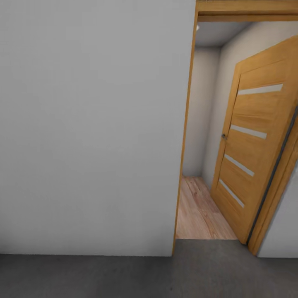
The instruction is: Move the two storage containers from the living room to the garage. In the garage, place one container on the floor and stack the other container on top of it (either order is fine).
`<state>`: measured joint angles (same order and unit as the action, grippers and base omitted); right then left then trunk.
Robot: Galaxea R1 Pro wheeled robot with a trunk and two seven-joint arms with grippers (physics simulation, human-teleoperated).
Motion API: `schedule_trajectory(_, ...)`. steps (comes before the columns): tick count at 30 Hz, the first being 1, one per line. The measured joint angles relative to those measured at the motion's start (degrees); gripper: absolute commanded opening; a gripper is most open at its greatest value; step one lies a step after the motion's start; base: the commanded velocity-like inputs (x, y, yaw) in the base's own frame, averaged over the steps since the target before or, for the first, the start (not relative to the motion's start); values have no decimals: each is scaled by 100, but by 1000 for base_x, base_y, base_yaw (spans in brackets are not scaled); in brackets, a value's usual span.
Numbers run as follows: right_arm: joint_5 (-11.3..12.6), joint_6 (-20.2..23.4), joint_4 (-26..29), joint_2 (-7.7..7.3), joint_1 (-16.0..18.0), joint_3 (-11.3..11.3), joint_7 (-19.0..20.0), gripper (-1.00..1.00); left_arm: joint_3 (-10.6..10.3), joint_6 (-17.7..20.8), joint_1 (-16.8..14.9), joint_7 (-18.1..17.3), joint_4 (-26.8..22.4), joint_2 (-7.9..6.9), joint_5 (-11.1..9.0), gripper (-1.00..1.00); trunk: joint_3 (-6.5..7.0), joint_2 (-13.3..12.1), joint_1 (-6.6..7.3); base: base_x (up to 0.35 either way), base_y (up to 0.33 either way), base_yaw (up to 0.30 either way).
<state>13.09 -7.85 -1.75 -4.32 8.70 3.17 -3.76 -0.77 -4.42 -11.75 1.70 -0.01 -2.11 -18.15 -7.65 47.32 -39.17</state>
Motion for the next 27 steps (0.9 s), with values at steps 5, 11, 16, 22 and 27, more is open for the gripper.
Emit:
schedule_trajectory(5,0,0,0,-1,4,0,0,100,0,-8,0,4,-2,18,0,100,0,0,0,0,0,-297)
schedule_trajectory(11,0,0,0,0,6,0,0,100,0,-8,0,4,-7,22,0,100,0,0,0,0,0,-297)
schedule_trajectory(16,-6,5,0,7,2,8,2,100,0,-9,0,4,-9,20,3,100,0,0,0,0,0,-297)
schedule_trajectory(22,-15,7,0,7,0,25,9,100,2,-6,0,6,-15,26,8,100,0,0,0,0,0,-297)
schedule_trajectory(27,-213,8,0,39,1,126,10,100,23,28,0,22,-29,31,8,100,0,0,0,0,0,-297)
